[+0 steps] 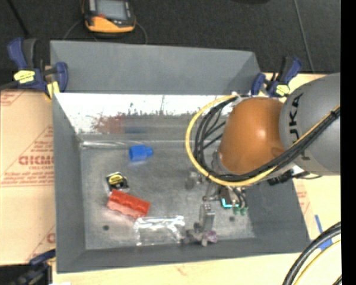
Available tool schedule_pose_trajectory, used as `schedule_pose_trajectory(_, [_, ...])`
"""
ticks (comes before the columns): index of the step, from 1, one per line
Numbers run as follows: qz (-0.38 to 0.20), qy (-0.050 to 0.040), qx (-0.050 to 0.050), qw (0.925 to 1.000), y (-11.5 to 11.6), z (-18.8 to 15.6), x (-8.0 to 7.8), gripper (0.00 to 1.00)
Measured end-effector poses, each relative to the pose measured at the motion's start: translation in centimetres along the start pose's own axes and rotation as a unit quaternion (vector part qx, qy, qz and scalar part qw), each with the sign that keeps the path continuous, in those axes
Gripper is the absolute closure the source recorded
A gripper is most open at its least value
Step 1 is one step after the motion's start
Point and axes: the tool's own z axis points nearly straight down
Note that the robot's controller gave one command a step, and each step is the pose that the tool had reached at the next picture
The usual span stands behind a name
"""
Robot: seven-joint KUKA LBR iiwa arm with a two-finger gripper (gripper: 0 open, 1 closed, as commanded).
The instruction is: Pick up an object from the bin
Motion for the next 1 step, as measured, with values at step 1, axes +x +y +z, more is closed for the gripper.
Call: schedule_pose_trajectory(1, [-0.145, -0.013, 0.001, 0.9894, 1.67, 9.53, 0.52, 0.0])
